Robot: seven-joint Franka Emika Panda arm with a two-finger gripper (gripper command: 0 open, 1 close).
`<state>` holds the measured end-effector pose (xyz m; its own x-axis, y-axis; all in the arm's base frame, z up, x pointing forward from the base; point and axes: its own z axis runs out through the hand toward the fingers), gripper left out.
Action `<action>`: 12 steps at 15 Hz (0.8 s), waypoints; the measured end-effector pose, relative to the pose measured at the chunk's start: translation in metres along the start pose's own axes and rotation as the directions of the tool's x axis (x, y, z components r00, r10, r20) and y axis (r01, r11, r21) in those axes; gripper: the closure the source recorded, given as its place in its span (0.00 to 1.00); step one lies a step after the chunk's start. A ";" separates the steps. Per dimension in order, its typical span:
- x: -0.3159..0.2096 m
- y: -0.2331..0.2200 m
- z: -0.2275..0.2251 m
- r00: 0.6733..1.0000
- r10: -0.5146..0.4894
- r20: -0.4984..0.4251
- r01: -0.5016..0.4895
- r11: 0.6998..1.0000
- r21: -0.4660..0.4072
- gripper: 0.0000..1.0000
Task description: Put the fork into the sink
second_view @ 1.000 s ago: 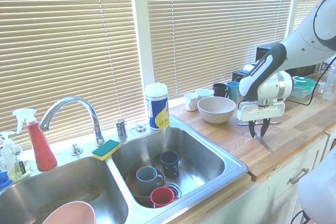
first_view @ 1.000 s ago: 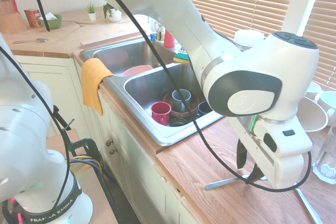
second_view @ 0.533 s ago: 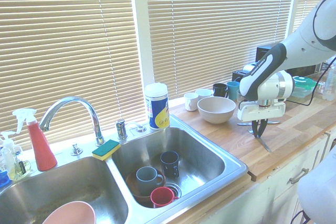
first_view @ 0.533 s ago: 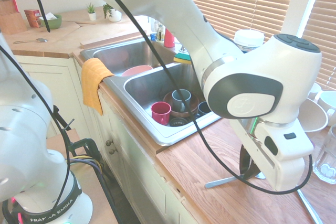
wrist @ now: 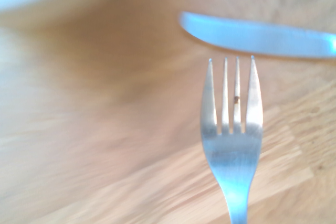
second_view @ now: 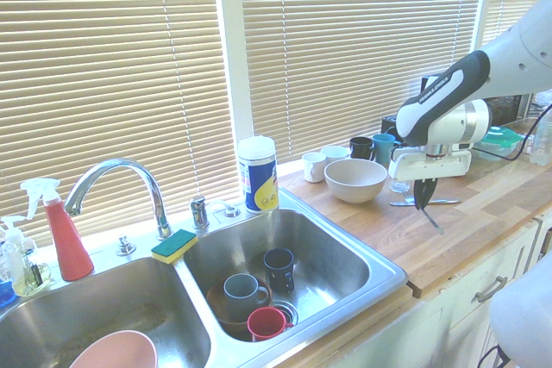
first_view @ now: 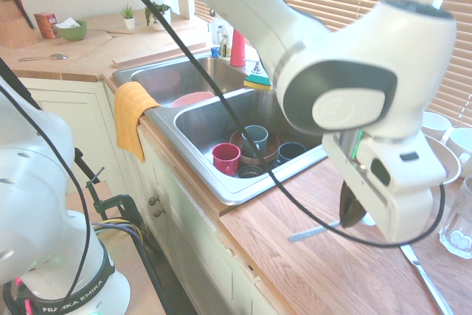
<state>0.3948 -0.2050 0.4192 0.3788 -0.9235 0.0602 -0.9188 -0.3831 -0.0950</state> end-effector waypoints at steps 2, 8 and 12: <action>-0.055 -0.035 -0.043 0.998 -0.058 -0.022 0.058 0.998 0.023 1.00; -0.224 -0.188 -0.012 0.949 -0.316 -0.021 0.316 0.948 0.023 1.00; -0.234 -0.234 0.062 0.930 -0.365 0.036 0.365 0.931 -0.003 1.00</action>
<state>0.5275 0.0997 0.3655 0.6915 -0.7203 0.0548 -0.7175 -0.6936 -0.0635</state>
